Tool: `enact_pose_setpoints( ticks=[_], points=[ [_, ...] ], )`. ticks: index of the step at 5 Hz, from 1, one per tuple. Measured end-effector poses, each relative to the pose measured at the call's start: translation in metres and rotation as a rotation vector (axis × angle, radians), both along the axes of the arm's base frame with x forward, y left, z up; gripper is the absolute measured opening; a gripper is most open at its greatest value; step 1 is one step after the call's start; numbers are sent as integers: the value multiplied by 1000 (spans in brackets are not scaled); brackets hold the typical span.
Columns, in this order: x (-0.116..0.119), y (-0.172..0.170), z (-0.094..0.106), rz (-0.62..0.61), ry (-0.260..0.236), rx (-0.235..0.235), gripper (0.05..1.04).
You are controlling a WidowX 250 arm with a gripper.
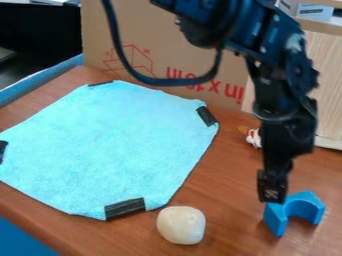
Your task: Put the blue figure on the bottom edge of the cloth
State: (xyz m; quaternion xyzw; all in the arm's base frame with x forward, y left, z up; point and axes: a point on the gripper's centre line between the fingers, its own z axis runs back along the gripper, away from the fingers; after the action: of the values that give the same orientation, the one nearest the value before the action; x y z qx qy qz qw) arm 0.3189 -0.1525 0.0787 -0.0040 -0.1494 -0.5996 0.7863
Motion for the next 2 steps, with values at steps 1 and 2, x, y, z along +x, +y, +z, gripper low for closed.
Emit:
enact_pose_setpoints(
  ticks=[1, 2],
  points=[
    [1, -15, -12, 68, 37, -21, 1001],
    [5, -20, -26, 154, 65, -46, 964]
  ],
)
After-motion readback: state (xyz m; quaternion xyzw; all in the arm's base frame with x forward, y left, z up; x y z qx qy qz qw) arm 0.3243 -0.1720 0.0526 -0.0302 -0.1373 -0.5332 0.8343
